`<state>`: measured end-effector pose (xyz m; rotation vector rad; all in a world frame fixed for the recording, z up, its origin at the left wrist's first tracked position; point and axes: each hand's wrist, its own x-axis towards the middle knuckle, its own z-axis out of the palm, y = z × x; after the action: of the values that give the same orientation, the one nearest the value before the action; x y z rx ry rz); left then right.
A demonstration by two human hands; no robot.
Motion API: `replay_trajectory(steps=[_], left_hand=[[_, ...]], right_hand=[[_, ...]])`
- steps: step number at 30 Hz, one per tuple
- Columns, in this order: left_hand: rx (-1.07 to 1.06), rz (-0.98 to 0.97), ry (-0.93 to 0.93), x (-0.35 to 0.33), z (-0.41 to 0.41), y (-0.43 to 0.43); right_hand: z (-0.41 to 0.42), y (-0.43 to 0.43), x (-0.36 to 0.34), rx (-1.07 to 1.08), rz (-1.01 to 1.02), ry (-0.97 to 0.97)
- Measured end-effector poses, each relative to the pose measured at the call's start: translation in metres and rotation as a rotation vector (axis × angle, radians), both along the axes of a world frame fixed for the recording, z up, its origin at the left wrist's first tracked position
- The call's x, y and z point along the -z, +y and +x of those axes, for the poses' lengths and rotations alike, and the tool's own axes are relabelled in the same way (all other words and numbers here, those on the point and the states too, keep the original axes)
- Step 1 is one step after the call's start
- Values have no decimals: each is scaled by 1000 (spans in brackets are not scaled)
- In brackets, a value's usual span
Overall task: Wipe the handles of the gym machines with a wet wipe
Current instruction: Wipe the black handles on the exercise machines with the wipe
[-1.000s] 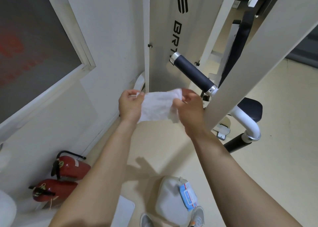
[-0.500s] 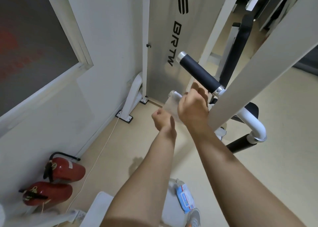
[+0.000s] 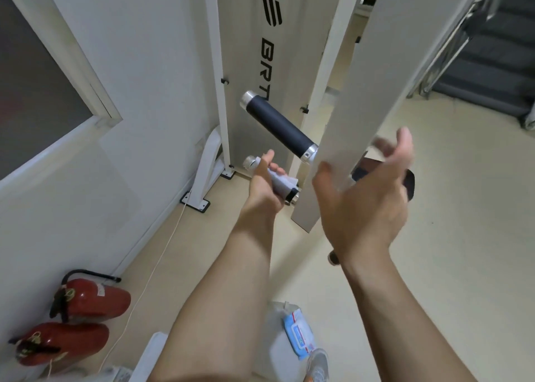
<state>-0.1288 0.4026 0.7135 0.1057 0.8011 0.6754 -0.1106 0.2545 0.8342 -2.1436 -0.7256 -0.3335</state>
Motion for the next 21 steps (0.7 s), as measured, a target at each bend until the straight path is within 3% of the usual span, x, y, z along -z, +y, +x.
replay_trajectory(steps=[2,5,9,12,16,17,21], left_hand=[[31,-23,-19,2,10,-15],[110,-12,21,-3,16,-19],[-13,13,88,-10,4,19],[-40,115,-20,5,1,21],[14,94,-232,22,6,-20],[17,76,-213,22,11,-25],[26,27,215,1,18,-6]], right_hand=[[8,9,3,40,-108,-25],[15,10,12,29,-80,-81],[21,9,17,-1,-83,-62],[18,13,20,17,-60,-123],[17,15,22,77,-66,-166],[18,14,21,80,-70,-168],[20,6,22,45,-80,-166]])
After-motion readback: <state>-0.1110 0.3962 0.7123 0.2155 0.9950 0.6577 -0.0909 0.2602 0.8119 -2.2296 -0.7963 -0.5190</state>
